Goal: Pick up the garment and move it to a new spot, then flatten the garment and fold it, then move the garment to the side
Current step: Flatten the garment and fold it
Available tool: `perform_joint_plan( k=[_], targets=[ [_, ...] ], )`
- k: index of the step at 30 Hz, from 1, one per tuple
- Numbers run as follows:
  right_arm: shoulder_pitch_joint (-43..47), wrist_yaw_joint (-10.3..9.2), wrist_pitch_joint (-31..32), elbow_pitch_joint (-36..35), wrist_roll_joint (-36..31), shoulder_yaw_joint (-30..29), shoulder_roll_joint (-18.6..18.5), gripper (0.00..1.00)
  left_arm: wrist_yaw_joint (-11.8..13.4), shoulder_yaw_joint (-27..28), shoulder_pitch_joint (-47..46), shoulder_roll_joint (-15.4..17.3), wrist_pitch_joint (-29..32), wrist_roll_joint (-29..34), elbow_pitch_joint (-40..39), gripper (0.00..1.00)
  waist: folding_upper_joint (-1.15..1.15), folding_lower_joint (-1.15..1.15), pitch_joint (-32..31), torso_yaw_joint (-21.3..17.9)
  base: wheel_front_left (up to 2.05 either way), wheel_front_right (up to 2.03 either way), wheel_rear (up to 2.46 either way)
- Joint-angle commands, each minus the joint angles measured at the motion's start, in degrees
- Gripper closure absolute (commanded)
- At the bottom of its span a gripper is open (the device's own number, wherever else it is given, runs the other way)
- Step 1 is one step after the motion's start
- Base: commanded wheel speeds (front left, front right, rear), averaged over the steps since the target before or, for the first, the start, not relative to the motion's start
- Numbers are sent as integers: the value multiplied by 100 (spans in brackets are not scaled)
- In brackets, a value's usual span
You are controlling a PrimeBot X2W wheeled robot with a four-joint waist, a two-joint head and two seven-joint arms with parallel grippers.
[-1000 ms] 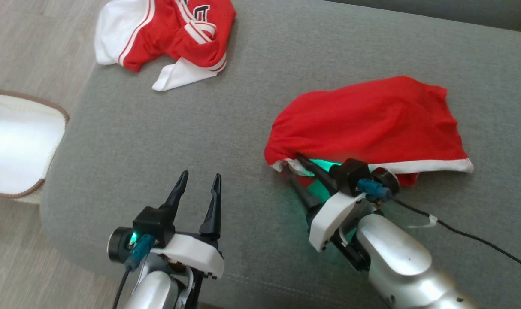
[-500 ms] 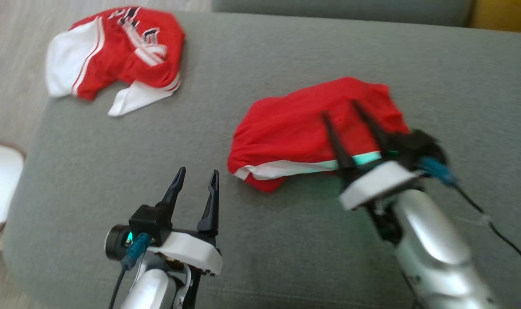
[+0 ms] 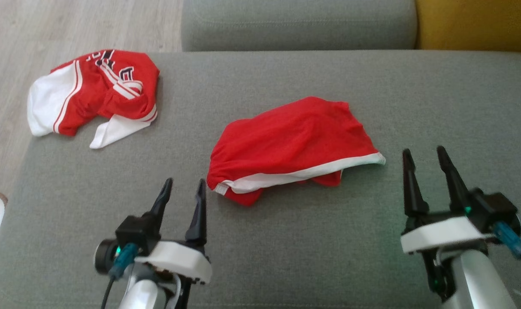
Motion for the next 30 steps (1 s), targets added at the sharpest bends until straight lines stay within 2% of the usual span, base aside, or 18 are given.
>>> perform_joint_plan(
  k=[1,9,30],
  targets=[
    [-19,37,-63,-234,28,84,8,0,-12,228,-123,-3,-70,-30,-212,0,0,0,-47,-13,0,0,0],
    [299,37,-63,-377,132,-82,8,0,-22,341,115,-3,-70,-41,-296,0,0,0,-112,7,0,0,0],
    [211,37,-63,-249,114,-98,8,0,-46,279,54,-3,-70,-4,-217,0,0,0,63,91,0,0,0]
  ],
)
